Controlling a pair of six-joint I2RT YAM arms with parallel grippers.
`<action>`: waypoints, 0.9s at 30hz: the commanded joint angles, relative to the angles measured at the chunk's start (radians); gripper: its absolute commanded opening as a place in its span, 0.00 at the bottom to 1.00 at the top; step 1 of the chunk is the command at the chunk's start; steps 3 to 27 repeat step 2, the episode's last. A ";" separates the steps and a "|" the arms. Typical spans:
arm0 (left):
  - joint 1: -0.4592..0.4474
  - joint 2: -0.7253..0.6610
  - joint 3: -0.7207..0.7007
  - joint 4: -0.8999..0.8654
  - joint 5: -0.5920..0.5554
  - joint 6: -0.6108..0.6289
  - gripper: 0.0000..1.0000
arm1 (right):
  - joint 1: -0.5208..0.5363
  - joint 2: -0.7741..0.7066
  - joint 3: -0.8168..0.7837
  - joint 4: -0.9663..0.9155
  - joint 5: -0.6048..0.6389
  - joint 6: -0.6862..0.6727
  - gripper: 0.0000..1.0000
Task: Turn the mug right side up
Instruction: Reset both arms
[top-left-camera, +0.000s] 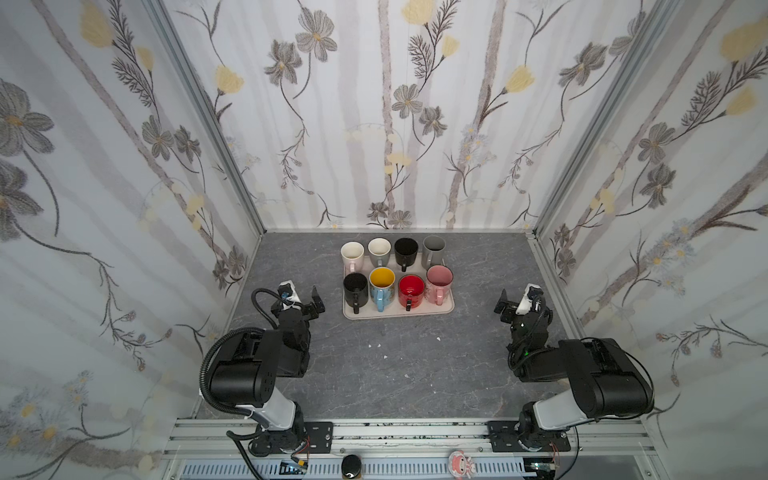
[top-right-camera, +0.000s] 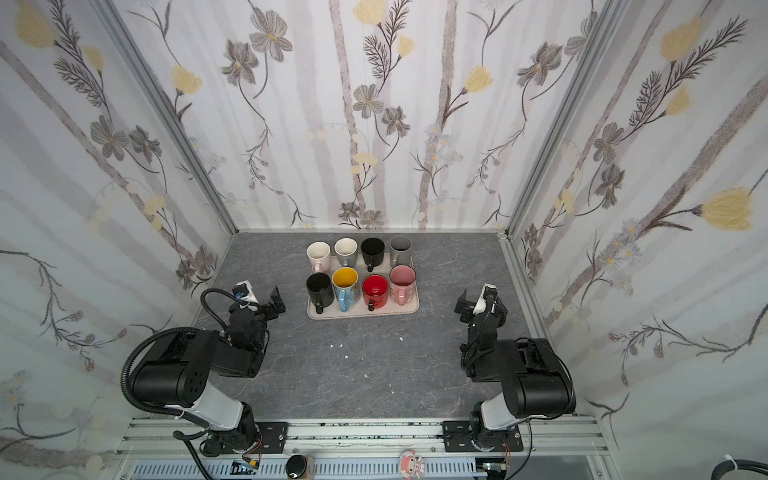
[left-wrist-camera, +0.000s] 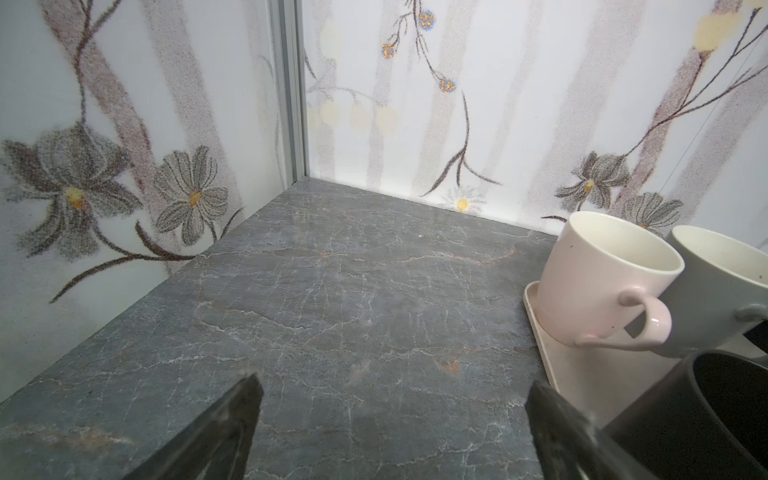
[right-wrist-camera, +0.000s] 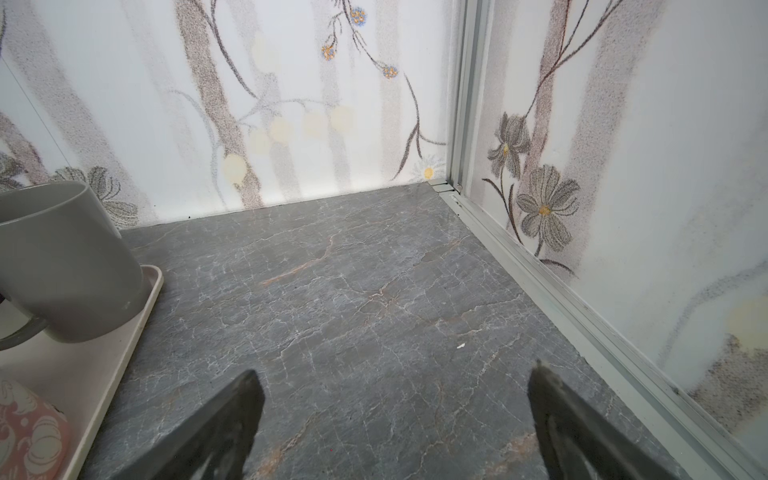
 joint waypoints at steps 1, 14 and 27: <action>0.000 0.002 0.003 0.043 -0.003 0.009 1.00 | 0.000 0.000 0.000 0.045 0.005 -0.014 1.00; 0.000 0.002 0.003 0.044 -0.003 0.010 1.00 | 0.000 0.000 0.000 0.045 0.005 -0.015 1.00; 0.000 0.002 0.003 0.044 -0.003 0.010 1.00 | 0.000 0.000 0.000 0.045 0.005 -0.015 1.00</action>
